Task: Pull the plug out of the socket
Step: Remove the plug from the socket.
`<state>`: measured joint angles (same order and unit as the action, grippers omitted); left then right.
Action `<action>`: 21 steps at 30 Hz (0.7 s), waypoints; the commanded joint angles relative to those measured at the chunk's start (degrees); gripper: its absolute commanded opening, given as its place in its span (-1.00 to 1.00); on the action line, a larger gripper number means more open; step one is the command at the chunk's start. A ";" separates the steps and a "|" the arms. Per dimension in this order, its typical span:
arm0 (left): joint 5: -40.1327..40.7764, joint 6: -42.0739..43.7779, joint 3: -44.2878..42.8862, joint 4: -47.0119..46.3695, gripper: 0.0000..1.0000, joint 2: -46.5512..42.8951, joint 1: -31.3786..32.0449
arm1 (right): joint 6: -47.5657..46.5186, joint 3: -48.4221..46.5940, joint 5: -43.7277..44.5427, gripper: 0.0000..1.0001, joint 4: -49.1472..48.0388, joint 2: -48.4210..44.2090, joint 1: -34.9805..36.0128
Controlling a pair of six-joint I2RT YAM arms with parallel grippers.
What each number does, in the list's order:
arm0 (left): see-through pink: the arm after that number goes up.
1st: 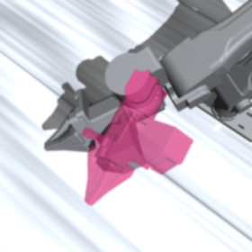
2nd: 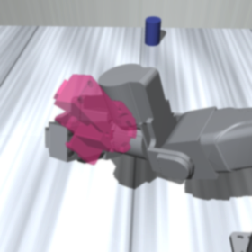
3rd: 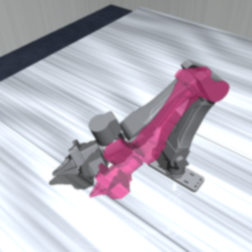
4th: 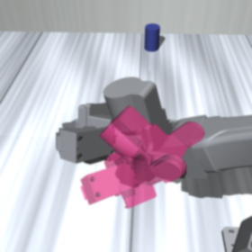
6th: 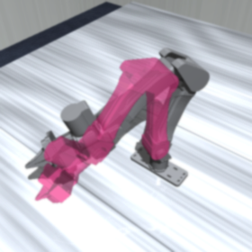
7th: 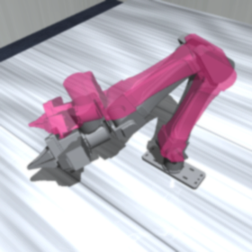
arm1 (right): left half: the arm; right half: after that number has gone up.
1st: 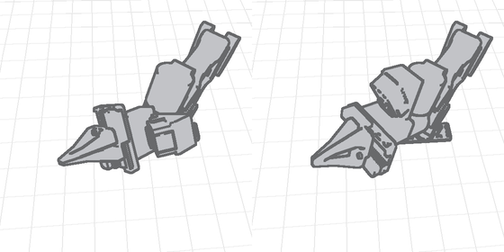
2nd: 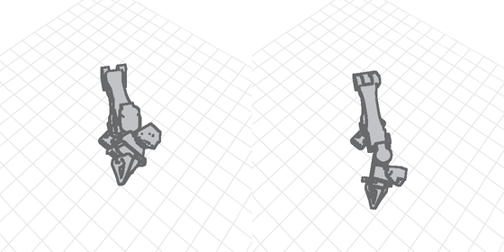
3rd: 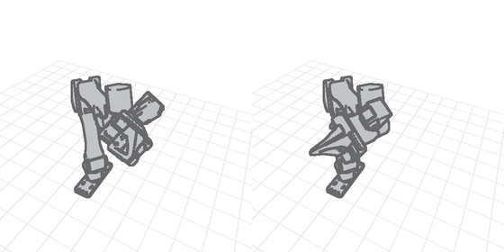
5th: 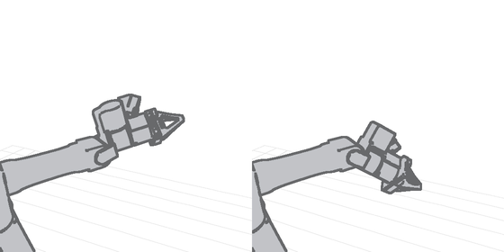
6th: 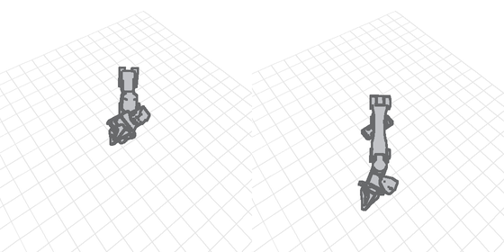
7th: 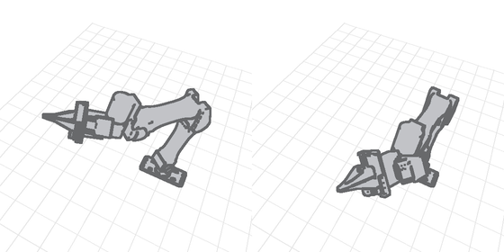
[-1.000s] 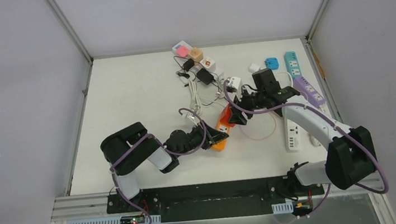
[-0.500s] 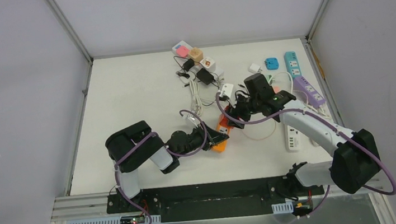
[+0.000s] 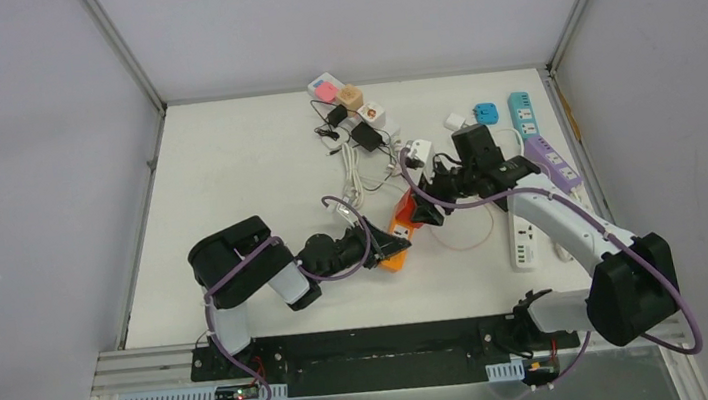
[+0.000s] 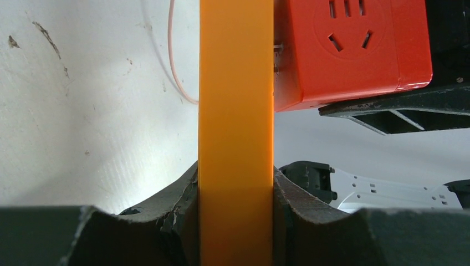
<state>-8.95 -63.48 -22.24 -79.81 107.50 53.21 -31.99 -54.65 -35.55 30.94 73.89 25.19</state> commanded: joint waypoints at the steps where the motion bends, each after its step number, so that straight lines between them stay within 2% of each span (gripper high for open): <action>1: 8.69 -0.52 0.48 -1.43 -1.00 -0.97 -1.52 | 4.38 -3.18 -11.53 -1.00 4.39 -1.70 -1.70; 9: 8.71 -0.41 0.60 -1.42 -1.00 -0.96 -1.51 | 5.02 -1.33 -13.64 -1.00 2.49 -3.13 -1.05; 21: 10.53 -0.94 -0.86 -1.41 -1.00 1.80 -1.45 | 0.92 -0.88 -12.07 -1.00 3.70 -1.67 9.48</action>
<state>-7.77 -63.51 -21.98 -79.77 107.74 53.30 -33.12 -54.63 -32.62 30.06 73.89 28.25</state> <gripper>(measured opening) 0.360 0.633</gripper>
